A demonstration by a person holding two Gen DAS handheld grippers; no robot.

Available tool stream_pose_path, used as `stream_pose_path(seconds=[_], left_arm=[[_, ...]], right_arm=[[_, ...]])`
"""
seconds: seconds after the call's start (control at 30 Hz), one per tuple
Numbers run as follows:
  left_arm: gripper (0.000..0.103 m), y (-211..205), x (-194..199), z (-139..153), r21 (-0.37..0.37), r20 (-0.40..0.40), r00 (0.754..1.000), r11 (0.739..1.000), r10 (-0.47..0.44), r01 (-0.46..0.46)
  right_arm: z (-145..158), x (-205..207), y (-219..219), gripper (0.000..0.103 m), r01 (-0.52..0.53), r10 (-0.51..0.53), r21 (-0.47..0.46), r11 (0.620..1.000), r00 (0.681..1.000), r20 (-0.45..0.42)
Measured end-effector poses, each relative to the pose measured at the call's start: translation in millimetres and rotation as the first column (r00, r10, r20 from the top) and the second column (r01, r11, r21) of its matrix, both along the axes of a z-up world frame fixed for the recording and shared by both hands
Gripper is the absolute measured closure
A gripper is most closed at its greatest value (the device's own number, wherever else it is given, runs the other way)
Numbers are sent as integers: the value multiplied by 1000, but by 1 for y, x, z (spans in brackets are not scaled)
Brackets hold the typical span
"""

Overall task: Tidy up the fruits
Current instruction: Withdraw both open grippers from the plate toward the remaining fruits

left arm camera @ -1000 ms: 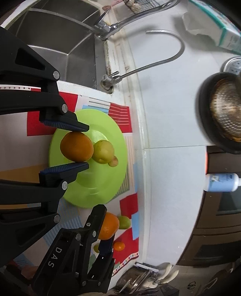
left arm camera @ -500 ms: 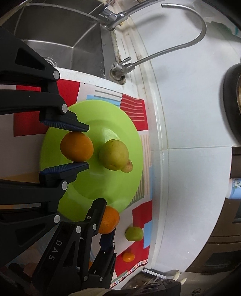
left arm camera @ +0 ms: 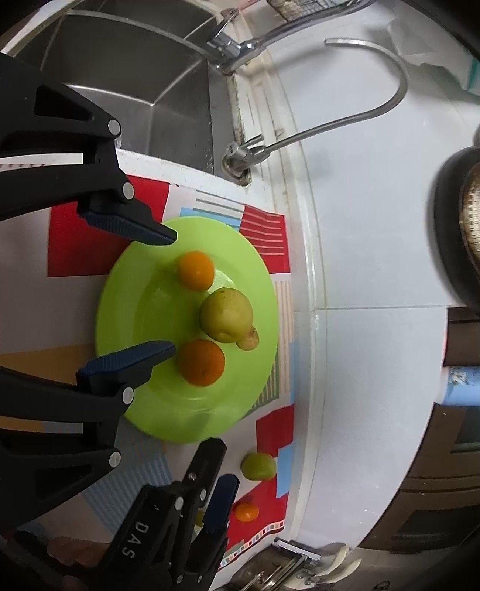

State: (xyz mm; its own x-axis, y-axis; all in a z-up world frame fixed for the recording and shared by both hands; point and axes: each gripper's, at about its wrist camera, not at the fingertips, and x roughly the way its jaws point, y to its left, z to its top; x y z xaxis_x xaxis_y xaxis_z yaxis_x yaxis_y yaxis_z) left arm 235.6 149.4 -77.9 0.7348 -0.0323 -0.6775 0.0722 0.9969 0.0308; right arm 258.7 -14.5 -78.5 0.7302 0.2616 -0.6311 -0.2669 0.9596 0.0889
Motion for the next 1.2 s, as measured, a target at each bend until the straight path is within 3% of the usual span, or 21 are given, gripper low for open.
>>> stream_pose_path(seconds=[0.33,0.57,1.2], left_arm=[[41,-14,-40,30,-4,81,997,1000,-11,11],[37,-23,-64,49,-6,126,992,1000,-12,12],[29,-79,-105,77,-9,215,967,990,-139,144]], right_arm=[[29,-47,-29,40,75,-75,-2,997,994,74],[44,-80,-45,39,127,-124,-18,992,985,120],[67,-152,-104,35,281,-274,-9,960,941,197]])
